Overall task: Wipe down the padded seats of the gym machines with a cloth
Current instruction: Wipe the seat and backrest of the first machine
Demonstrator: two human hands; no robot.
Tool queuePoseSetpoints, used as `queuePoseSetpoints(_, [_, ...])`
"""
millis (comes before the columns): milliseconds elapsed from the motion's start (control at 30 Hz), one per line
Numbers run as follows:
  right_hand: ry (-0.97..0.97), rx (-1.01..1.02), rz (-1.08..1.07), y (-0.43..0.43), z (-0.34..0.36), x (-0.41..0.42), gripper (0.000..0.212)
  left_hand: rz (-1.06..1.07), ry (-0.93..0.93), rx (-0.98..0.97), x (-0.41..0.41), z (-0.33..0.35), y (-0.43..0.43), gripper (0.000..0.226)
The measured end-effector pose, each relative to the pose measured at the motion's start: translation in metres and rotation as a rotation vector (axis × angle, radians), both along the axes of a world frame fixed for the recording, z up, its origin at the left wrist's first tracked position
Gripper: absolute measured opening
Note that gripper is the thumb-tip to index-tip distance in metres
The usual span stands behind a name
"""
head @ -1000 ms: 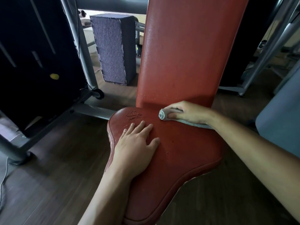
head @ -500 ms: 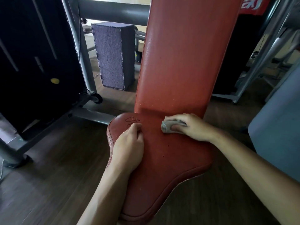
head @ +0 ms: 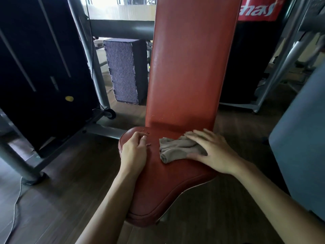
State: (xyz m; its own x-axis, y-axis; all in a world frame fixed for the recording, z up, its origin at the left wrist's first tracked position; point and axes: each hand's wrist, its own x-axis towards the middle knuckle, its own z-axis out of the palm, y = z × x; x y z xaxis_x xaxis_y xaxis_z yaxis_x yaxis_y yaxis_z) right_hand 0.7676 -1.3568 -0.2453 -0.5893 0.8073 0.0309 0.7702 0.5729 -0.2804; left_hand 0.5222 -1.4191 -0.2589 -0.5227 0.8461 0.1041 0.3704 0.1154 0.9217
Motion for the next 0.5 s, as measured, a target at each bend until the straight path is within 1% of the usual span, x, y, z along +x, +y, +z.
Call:
queuePoseSetpoints(67, [0.100, -0.048, -0.048, -0.007, -0.011, 0.009, 0.080, -0.056, 0.019, 0.025, 0.002, -0.001, 0.000, 0.016])
queuePoseSetpoints(133, [0.207, 0.010, -0.001, -0.009, -0.019, 0.003, 0.070, -0.153, 0.085, 0.060, 0.004, -0.001, 0.000, 0.015])
queuePoseSetpoints(167, [0.223, 0.042, 0.032, -0.011, -0.020, -0.003, 0.064, -0.208, 0.108, 0.081, 0.005, -0.001, -0.001, 0.018])
queuePoseSetpoints(233, [0.237, 0.057, 0.131, -0.015, -0.017, -0.015, 0.060, -0.306, 0.145, 0.135, 0.006, 0.001, -0.003, 0.029])
queuePoseSetpoints(300, [0.317, -0.023, 0.221, -0.017, -0.017, -0.019, 0.058, -0.401, 0.165, 0.167, 0.007, 0.002, -0.006, 0.037])
queuePoseSetpoints(333, [0.416, -0.083, 0.232, -0.017, -0.018, -0.018, 0.053, -0.454, 0.180, 0.158, 0.007, 0.002, -0.007, 0.039])
queuePoseSetpoints(367, [0.559, -0.117, 0.200, -0.017, -0.020, -0.016, 0.045, -0.510, 0.205, 0.132, 0.008, 0.002, -0.007, 0.044])
queuePoseSetpoints(400, [0.729, -0.119, 0.122, -0.017, -0.022, -0.014, 0.039, -0.567, 0.258, 0.083, 0.008, 0.002, -0.008, 0.052])
queuePoseSetpoints(467, [1.023, -0.091, -0.074, -0.018, -0.026, -0.012, 0.035, -0.658, 0.488, -0.028, 0.009, 0.002, -0.009, 0.066])
queuePoseSetpoints(500, [1.102, -0.070, -0.145, -0.019, -0.027, -0.013, 0.034, -0.681, 0.609, -0.065, 0.009, 0.003, -0.009, 0.065])
